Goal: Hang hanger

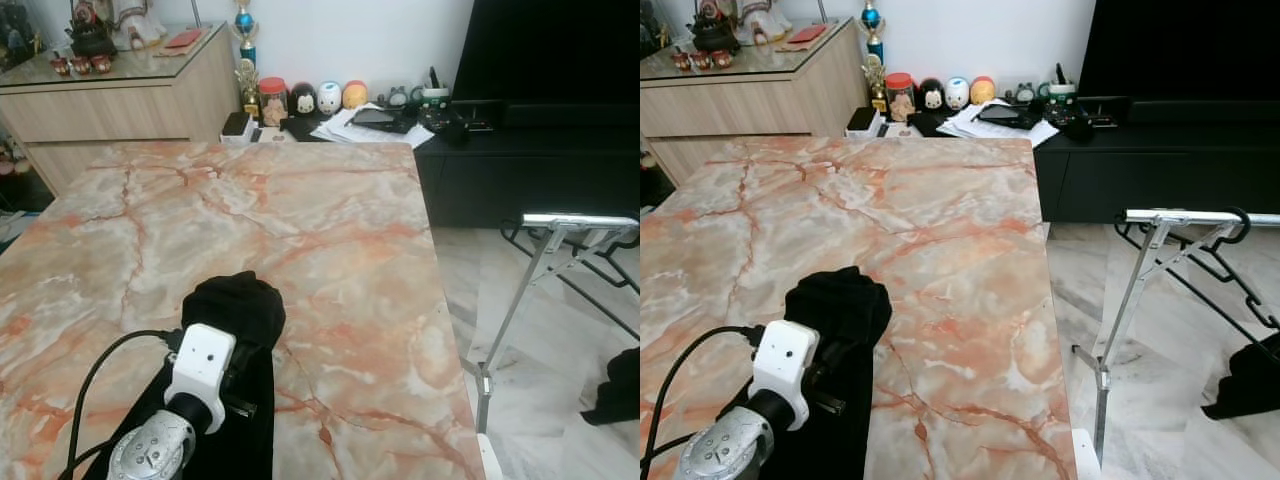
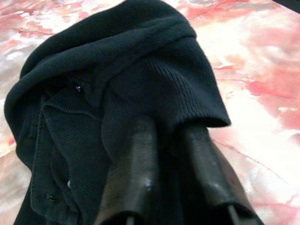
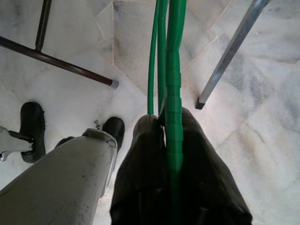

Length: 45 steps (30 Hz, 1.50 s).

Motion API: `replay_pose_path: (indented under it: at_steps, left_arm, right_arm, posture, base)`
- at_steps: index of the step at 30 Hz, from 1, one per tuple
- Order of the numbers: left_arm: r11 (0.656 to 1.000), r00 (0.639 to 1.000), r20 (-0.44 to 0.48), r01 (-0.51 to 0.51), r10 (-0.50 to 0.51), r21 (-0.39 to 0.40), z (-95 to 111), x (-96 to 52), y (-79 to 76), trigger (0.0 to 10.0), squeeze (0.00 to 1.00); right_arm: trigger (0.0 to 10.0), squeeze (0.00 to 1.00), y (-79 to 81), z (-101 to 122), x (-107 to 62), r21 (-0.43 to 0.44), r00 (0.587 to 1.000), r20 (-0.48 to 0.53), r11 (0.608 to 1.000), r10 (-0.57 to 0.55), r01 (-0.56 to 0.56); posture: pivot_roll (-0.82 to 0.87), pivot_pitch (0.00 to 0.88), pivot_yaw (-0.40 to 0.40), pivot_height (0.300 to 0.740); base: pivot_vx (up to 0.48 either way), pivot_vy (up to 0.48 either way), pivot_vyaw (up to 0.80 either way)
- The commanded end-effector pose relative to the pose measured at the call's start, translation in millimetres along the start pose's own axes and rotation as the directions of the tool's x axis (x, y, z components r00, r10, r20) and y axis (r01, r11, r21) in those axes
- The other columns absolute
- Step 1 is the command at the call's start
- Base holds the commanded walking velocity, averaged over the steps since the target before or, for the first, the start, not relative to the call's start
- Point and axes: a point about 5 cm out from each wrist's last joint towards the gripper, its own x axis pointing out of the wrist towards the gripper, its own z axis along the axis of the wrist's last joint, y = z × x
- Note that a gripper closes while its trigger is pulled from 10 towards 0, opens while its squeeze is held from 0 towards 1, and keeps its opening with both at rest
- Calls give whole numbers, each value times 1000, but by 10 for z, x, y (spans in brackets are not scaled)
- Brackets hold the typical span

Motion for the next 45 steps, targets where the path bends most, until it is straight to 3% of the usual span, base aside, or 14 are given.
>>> replay_pose_path:
  at_steps: [1,11,12,13,19,45]
  left_arm:
    - [1000,1000,1,-19,19,-6,-8,-21,2,10000,1000]
    - [995,995,41,-89,90,-35,20,-89,36,10000,1000]
    - [991,989,64,-127,130,-50,36,-141,52,10000,667]
    - [980,977,94,-182,189,-77,43,-254,61,10000,0]
    - [965,961,116,-241,252,-101,41,-386,74,10000,0]
    - [957,946,166,-259,278,-130,101,-270,69,10000,0]
  right_arm:
    - [10000,0,6,-2,0,-10,1000,0,1000,3,-3]
    - [10000,0,1,-8,-1,-13,1000,-1,1000,1,-1]
    - [10000,0,-3,-10,-2,-16,1000,-2,1000,1,-1]
    - [10000,0,-9,-15,-3,-18,1000,-3,1000,-1,1]
    - [10000,0,-23,-12,-5,-22,1000,-2,1000,-5,5]
    - [10000,0,-31,13,-3,-28,1000,2,1000,-6,6]
  posture:
    - [4,0,35,740]
    - [6,0,32,740]
    - [6,0,31,740]
    - [7,0,30,740]
    - [17,0,20,740]
    - [17,0,12,740]
  base:
    - [0,0,0]
    - [0,0,0]
    - [0,0,0]
    - [0,0,0]
    - [0,0,0]
    - [0,0,0]
